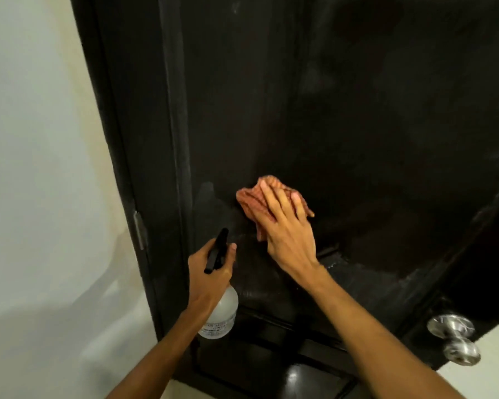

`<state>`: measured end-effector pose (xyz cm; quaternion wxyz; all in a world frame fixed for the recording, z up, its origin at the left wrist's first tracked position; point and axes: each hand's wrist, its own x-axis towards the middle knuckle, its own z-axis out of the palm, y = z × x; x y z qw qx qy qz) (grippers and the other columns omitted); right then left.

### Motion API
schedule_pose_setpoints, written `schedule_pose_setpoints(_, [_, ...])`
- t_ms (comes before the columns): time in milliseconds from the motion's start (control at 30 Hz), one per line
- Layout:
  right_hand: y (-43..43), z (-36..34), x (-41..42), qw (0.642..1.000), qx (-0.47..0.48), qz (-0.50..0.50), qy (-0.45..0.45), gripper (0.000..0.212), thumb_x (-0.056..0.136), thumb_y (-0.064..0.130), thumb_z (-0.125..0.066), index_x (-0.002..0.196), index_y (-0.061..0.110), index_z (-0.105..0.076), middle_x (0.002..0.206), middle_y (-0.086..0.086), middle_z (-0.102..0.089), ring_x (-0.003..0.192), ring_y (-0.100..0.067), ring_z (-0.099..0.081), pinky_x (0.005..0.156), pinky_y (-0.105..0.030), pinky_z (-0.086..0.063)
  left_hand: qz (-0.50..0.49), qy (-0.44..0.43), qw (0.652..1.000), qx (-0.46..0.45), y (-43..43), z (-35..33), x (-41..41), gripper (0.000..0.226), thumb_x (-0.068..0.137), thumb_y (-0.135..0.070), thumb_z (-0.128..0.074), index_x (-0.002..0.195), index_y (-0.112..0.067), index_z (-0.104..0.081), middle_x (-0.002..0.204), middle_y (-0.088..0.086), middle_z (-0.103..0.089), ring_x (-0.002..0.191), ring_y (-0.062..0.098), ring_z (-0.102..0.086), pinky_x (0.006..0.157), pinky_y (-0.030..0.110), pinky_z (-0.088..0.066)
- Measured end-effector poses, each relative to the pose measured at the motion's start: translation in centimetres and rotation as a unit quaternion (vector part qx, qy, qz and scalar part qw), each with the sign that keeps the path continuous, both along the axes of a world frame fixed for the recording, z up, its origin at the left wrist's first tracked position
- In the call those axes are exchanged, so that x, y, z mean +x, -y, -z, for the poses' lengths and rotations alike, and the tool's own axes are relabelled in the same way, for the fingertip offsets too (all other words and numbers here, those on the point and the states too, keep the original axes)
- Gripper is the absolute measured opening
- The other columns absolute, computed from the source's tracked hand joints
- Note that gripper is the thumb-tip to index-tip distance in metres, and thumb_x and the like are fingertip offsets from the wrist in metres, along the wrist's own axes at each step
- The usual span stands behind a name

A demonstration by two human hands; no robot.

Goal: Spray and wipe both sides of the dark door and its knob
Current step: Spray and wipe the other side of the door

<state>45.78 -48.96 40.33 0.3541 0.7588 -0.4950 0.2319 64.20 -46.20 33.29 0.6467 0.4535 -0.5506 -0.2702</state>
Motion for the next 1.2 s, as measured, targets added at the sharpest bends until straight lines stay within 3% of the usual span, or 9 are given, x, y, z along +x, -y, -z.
schedule_pose_setpoints(167, [2.4,-1.2,5.3,1.0,0.0,-0.004,-0.009,0.086,0.09,0.013,-0.055,0.165,0.027,-0.014,0.173,-0.005,0.0,0.159,-0.026,-0.002,0.128,-0.046,0.003,-0.021,0.009,1.0,0.004,1.1,0.7,3.1,0.02,0.096,-0.015,-0.074,0.088,-0.032,-0.067,0.074,0.009,-0.07,0.066,0.025,-0.07,0.054,0.054,-0.058])
schedule_pose_setpoints(367, [4.1,2.3,8.5,0.985,0.061,-0.065,-0.146,0.093,0.09,0.009,-0.054,0.165,0.026,-0.002,0.172,-0.006,0.008,0.159,-0.025,0.008,0.129,-0.046,-0.002,-0.02,0.024,1.0,0.0,1.5,2.0,6.6,0.017,0.097,-0.018,-0.072,0.093,-0.034,-0.07,0.078,-0.018,-0.073,0.066,0.004,-0.07,0.059,0.02,-0.055])
schedule_pose_setpoints(533, [6.0,1.5,10.8,0.991,0.013,-0.047,-0.127,0.083,0.092,0.01,-0.043,0.165,0.022,-0.004,0.172,-0.009,0.006,0.159,-0.028,0.006,0.128,-0.048,0.004,-0.034,0.008,0.999,-0.004,1.2,3.9,8.6,0.006,0.096,-0.019,-0.073,0.1,-0.016,-0.074,0.084,-0.012,-0.075,0.079,0.006,-0.074,0.068,0.023,-0.06])
schedule_pose_setpoints(667, [4.5,14.2,9.4,0.934,0.147,-0.09,-0.313,0.08,0.1,0.014,-0.047,0.165,0.015,-0.001,0.171,-0.013,0.01,0.157,-0.031,0.011,0.127,-0.047,0.008,-0.041,0.047,0.998,0.008,-0.1,5.8,9.8,0.003,0.097,-0.027,-0.074,0.096,-0.026,-0.071,0.076,-0.017,-0.069,0.069,0.003,-0.07,0.065,0.019,-0.056])
schedule_pose_setpoints(767, [3.8,18.4,7.3,0.888,0.204,-0.092,-0.401,0.083,0.099,0.018,-0.056,0.164,0.019,-0.004,0.17,-0.01,0.011,0.158,-0.028,0.004,0.122,-0.048,0.015,-0.03,0.028,0.999,0.02,-0.2,6.8,10.3,0.002,0.096,-0.038,-0.071,0.096,-0.039,-0.069,0.08,-0.016,-0.072,0.074,0.01,-0.072,0.064,0.031,-0.06])
schedule_pose_setpoints(833, [5.0,16.1,8.2,0.909,0.139,-0.1,-0.38,0.081,0.097,0.018,-0.055,0.164,0.021,-0.009,0.171,-0.008,0.002,0.159,-0.025,-0.007,0.128,-0.045,0.001,-0.034,0.027,0.999,0.005,0.1,6.4,10.8,0.005,0.096,-0.035,-0.071,0.095,-0.04,-0.069,0.079,-0.016,-0.072,0.073,0.01,-0.072,0.063,0.031,-0.059])
schedule_pose_setpoints(967, [5.9,11.4,9.9,0.952,0.11,-0.089,-0.271,0.071,0.1,0.012,-0.03,0.165,0.015,-0.001,0.172,-0.012,0.009,0.159,-0.027,0.006,0.129,-0.043,-0.004,-0.041,0.068,0.997,0.008,-0.1,5.9,10.4,0.018,0.097,-0.013,-0.075,0.089,-0.027,-0.068,0.067,-0.011,-0.065,0.058,0.009,-0.065,0.052,0.019,-0.05])
schedule_pose_setpoints(1133, [1.8,17.8,5.3,0.902,0.197,-0.077,-0.375,0.069,0.101,0.017,-0.051,0.163,0.012,-0.02,0.17,-0.017,0.01,0.157,-0.033,0.013,0.124,-0.049,0.013,0.009,0.052,0.998,0.033,-0.8,7.9,8.5,0.004,0.097,-0.021,-0.073,0.097,-0.023,-0.07,0.074,-0.02,-0.068,0.064,0.007,-0.068,0.058,0.026,-0.055])
schedule_pose_setpoints(1200, [0.9,16.9,3.5,0.924,0.168,-0.08,-0.334,0.07,0.098,0.012,-0.053,0.162,0.013,-0.024,0.17,-0.017,0.001,0.157,-0.032,0.007,0.127,-0.047,0.003,0.015,0.04,0.998,0.043,-0.9,8.0,8.1,0.007,0.097,-0.033,-0.073,0.096,-0.026,-0.071,0.074,-0.015,-0.069,0.063,0.012,-0.069,0.055,0.038,-0.058])
